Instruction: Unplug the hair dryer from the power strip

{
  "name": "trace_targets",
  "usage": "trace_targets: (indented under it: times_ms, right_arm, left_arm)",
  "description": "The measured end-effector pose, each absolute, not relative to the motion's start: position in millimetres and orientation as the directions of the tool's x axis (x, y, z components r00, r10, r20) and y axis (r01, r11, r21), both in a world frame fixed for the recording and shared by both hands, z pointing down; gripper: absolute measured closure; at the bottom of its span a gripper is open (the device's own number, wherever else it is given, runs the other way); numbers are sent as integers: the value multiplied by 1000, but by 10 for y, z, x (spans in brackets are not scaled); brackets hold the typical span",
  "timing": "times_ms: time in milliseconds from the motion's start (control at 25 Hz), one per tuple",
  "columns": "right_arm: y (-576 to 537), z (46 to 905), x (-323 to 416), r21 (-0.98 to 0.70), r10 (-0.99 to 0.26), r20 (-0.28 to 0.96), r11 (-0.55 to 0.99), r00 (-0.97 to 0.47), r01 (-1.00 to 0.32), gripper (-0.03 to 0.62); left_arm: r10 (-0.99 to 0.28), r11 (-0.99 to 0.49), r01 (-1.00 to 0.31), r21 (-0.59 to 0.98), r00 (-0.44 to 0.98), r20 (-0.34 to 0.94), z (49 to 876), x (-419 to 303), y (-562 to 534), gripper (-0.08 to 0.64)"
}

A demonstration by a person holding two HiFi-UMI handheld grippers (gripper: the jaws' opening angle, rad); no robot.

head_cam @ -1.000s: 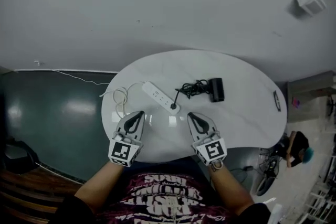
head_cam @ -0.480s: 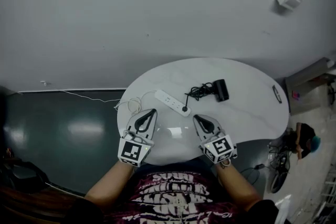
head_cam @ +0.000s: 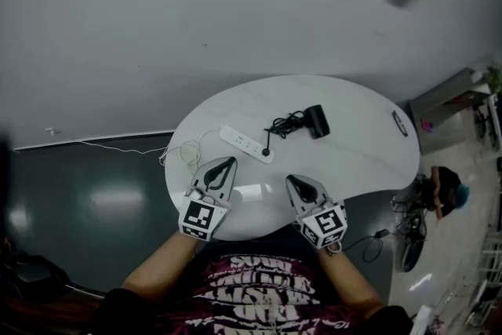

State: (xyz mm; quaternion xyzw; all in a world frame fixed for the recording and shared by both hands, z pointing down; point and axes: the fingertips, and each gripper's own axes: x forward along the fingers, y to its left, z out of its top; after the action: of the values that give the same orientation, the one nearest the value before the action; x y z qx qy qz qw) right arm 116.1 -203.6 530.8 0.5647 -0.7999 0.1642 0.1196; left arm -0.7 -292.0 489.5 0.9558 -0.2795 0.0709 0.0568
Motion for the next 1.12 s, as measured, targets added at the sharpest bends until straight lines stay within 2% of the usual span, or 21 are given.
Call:
trace_targets:
  times_ms: [280,400,440,480,520,800,960,1120]
  right_arm:
    - [-2067,5573,1514,-138,-839,431,303,-333,-943,552]
    - [-2180,5763,1583,-185,-806,441,348,-395,-919,549]
    - [-2217,5844,1551,-231,-781,445,372,-438,-899,527]
    - [-2261,5925,1507,-280,-753,446,396,-484,-874,377]
    - [-2318,6005,1470,-319,-725,448,416,-523,-851,350]
    - [-2823,6511,1237,-402,-558,504,524,-660,-751,350]
    - [-3033,6756,1101,-435,-476,545,543,-690,-718,351]
    - [-3086,6894,1015,-459,-408,574,557,-710,-692,351]
  left_arm:
    - [-539,-823,-567,48,803,255,5239,344,-3123,542]
    - [-538,-813,-582,15,761,363,5560,470,-3250,542]
    - [-534,-806,-591,14,739,411,5702,491,-3276,541]
    - [-531,-798,-602,17,716,453,5839,510,-3305,541]
    - [-529,-790,-613,19,697,485,5957,538,-3346,541]
    - [-511,-786,-618,-14,637,576,6547,846,-3588,541]
    - [-506,-783,-621,-33,606,615,6808,859,-3698,543]
    - [-470,-821,-570,-37,637,611,6925,939,-3730,542]
